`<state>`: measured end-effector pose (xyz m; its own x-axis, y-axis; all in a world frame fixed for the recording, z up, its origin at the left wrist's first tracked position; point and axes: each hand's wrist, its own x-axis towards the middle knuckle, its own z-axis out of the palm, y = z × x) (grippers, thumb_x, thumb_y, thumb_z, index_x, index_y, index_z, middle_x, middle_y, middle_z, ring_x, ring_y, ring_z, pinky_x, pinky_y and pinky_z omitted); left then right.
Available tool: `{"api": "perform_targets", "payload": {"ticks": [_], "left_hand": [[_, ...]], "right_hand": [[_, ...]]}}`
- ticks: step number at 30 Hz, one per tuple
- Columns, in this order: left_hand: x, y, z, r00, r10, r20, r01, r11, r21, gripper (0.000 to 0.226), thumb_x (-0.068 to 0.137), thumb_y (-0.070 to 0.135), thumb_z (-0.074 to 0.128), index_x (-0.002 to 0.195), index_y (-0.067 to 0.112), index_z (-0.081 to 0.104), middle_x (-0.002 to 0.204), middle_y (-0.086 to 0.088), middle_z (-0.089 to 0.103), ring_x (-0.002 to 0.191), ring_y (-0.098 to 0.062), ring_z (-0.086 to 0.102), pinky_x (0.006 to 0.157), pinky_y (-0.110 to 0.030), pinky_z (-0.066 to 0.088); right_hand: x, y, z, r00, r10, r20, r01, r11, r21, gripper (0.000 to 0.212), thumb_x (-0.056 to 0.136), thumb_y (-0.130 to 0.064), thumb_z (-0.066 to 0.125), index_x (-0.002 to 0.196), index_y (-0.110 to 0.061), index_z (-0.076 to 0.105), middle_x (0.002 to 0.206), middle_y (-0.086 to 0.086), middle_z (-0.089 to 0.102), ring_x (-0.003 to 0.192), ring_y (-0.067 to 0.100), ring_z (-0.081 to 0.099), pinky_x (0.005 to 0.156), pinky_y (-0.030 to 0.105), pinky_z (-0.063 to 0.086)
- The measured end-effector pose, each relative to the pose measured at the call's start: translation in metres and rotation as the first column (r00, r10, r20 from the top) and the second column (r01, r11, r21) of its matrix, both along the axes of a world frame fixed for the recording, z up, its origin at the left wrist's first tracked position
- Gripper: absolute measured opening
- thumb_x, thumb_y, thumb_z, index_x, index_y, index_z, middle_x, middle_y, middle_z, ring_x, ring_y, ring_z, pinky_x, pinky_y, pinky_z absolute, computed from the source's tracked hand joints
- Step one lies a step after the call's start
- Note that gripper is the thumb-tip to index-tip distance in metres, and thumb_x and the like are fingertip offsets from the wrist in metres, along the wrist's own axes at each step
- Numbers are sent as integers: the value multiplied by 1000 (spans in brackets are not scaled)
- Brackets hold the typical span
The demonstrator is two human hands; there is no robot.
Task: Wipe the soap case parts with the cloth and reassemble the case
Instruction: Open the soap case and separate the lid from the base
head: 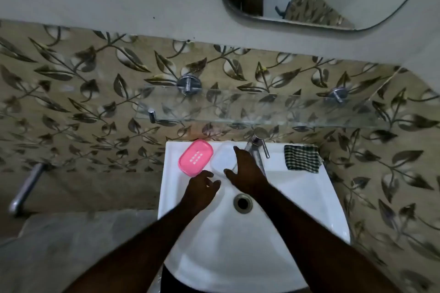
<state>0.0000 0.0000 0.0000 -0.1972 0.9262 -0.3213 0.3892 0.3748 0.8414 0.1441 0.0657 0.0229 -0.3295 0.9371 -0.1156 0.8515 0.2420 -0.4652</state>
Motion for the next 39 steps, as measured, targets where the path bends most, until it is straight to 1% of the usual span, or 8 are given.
{"api": "perform_targets", "payload": {"ticks": [3,6,11,14,20,27,33,39], "left_hand": [[10,7,-1,924,185,334,-117,970,-214,46,88,24,67,125,5,46,92,-10,63,64,-19,62,59,-28,50],[17,16,1,840,323,436,-205,933,-296,57,89,19,65,136,3,36,115,-19,58,65,-22,62,60,-29,51],[22,21,6,642,453,619,-340,892,-299,33,93,-5,51,123,4,41,94,-15,56,68,-29,61,60,-29,51],[23,21,5,629,466,622,-386,882,-271,13,92,-7,52,100,2,56,91,-15,61,78,-33,64,69,-33,54],[36,22,3,687,450,571,-411,888,-205,20,91,-2,53,75,7,60,84,-12,58,76,-24,63,74,-30,51],[50,33,-6,574,555,603,-490,822,-290,28,91,2,58,117,3,49,96,-13,59,71,-21,62,69,-29,53],[48,28,-3,496,591,636,-526,787,-321,20,90,-13,48,105,-1,51,85,-15,58,81,-31,58,66,-26,55],[42,9,-6,593,564,575,-576,796,-186,29,90,-12,46,117,-5,52,90,-21,59,79,-32,63,68,-27,57]], "right_hand": [[-3,25,10,993,85,86,-87,996,10,71,95,-27,57,151,-3,20,154,18,30,142,30,27,115,35,20],[-13,46,19,972,124,199,-127,992,2,62,95,-20,55,147,-1,27,147,22,36,136,34,34,109,36,27],[-20,70,14,945,136,297,-116,990,-85,55,91,-9,54,140,-2,32,134,25,47,122,39,48,97,39,43],[-24,78,10,942,179,285,-139,978,-156,58,94,-11,51,144,2,27,138,26,48,126,38,48,99,37,42],[-18,74,1,945,150,292,-119,986,-118,57,94,-18,55,142,-1,30,138,25,43,127,38,45,101,36,38],[-24,79,1,904,169,392,-151,986,-77,48,87,-12,51,131,0,37,127,27,50,115,41,50,97,41,42],[-25,83,3,954,142,263,-104,983,-153,38,93,-11,48,127,2,38,130,26,51,120,40,52,96,40,43],[-7,62,15,981,87,171,-70,992,-104,43,94,-18,51,133,-4,42,133,22,51,123,35,50,99,37,41]]}}
